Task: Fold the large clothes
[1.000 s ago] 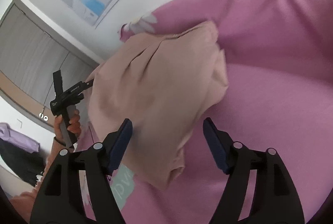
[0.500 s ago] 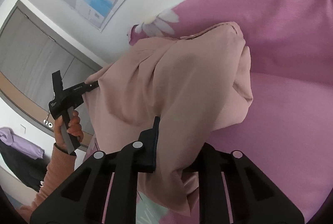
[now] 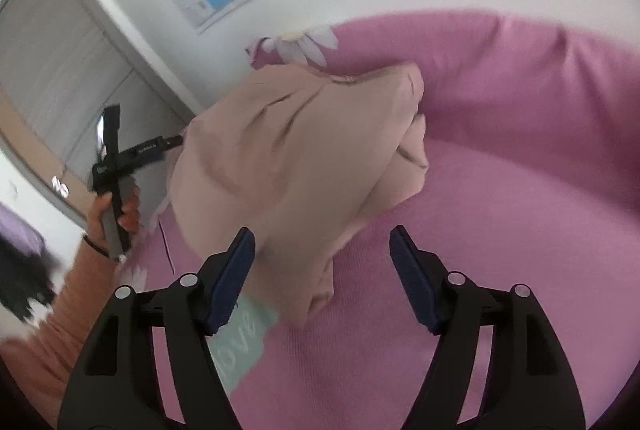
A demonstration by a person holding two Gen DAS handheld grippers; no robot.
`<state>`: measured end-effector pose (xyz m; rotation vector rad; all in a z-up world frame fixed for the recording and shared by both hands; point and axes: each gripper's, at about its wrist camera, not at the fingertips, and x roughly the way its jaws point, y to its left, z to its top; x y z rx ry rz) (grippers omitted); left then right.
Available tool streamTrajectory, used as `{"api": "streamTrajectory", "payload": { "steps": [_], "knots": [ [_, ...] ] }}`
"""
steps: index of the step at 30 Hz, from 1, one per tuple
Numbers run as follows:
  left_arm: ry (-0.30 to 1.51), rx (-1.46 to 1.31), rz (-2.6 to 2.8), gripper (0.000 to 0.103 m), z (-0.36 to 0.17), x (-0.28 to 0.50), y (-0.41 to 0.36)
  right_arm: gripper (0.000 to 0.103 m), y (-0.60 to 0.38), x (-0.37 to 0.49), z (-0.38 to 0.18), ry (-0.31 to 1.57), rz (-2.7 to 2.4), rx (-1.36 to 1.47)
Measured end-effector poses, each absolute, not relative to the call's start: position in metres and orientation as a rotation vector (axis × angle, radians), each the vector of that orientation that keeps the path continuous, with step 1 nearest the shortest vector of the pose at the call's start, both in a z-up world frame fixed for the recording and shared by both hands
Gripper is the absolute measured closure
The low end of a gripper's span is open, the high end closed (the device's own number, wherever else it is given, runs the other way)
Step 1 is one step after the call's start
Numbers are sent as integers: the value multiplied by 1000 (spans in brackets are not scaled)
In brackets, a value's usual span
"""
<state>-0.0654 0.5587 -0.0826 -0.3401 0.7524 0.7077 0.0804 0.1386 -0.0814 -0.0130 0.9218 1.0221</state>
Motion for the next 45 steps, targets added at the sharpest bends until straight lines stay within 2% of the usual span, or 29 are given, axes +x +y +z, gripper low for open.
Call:
{"api": "streamTrajectory", "payload": {
  "steps": [4, 8, 13, 19, 22, 24, 28, 29, 32, 35, 45],
  "knots": [
    [657, -251, 651, 23, -54, -86, 516, 52, 134, 62, -57, 790, 1010, -68],
    [632, -166, 519, 21, -49, -82, 453, 61, 162, 56, -57, 759, 1035, -116],
    [694, -137, 435, 21, -77, -67, 401, 63, 194, 54, -87, 815, 1000, -190],
    [751, -164, 439, 20, -95, -58, 383, 63, 193, 42, -102, 811, 979, -244],
    [736, -212, 434, 17, -91, -65, 379, 53, 189, 39, -96, 804, 997, -219],
    [724, -202, 441, 14, -86, -68, 375, 40, 187, 32, -91, 789, 998, -225],
    [693, -197, 464, 7, -80, -79, 364, 34, 181, 14, -85, 751, 986, -263],
    [690, -199, 469, 7, -79, -82, 360, 27, 180, 10, -84, 743, 981, -268],
    [680, -185, 504, 6, -74, -90, 349, 21, 174, 0, -82, 726, 977, -255],
    [673, -187, 529, 6, -71, -98, 340, 7, 170, -10, -78, 685, 955, -261],
    [648, -247, 562, 6, -61, -125, 318, 5, 152, -36, -69, 617, 935, -231]
  ]
}}
